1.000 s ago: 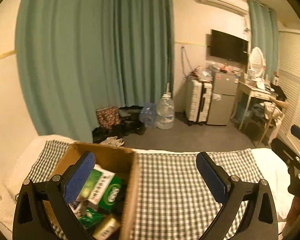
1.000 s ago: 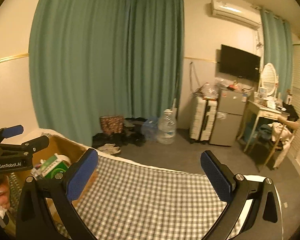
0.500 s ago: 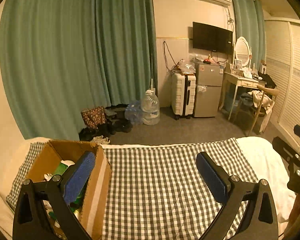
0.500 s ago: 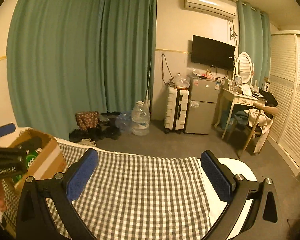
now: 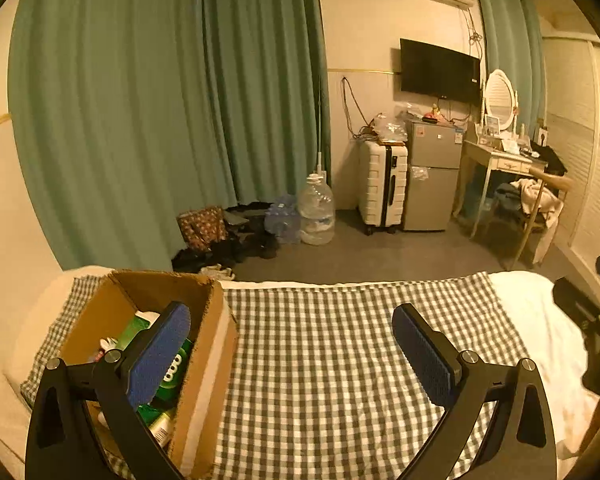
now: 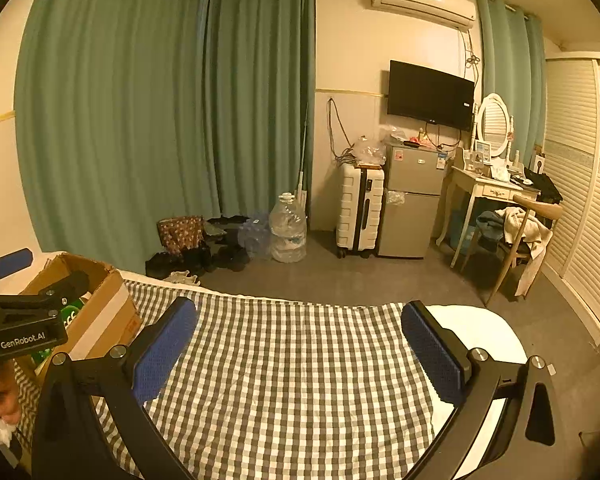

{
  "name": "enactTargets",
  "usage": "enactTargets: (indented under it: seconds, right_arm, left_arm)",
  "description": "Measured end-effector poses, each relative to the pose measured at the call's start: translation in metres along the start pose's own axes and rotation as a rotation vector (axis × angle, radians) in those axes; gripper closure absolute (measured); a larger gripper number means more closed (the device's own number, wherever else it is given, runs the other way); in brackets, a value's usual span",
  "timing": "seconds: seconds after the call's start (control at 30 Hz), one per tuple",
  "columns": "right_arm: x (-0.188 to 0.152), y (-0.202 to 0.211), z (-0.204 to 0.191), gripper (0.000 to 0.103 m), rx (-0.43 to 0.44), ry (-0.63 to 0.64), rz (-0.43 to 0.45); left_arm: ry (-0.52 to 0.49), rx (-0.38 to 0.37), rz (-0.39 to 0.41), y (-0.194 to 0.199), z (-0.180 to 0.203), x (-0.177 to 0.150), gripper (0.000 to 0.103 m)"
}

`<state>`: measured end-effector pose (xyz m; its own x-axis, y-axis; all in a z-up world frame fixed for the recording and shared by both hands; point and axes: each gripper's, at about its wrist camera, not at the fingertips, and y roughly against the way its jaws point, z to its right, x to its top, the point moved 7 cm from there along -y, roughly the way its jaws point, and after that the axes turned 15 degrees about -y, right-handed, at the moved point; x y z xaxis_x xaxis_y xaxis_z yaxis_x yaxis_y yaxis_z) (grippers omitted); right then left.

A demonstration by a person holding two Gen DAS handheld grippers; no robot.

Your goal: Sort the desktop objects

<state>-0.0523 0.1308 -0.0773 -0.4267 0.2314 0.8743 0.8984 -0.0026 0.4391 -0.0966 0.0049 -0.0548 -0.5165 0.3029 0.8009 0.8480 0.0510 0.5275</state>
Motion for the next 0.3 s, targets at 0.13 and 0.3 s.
enactTargets:
  seconds: [0.13,0.3]
  right_arm:
    - [-0.0038,0.0003,-0.0035,0.0,-0.001,0.007,-0.004]
    - [-0.0048,-0.0006,-0.0055,0.0,-0.004,0.0,-0.005]
  left_arm:
    - [-0.001,-0.013,-0.012,-0.0009,0.0023,-0.0017,0.0]
    - [0.007,-0.04,-0.021,-0.002,0.0032,-0.0016,0.0]
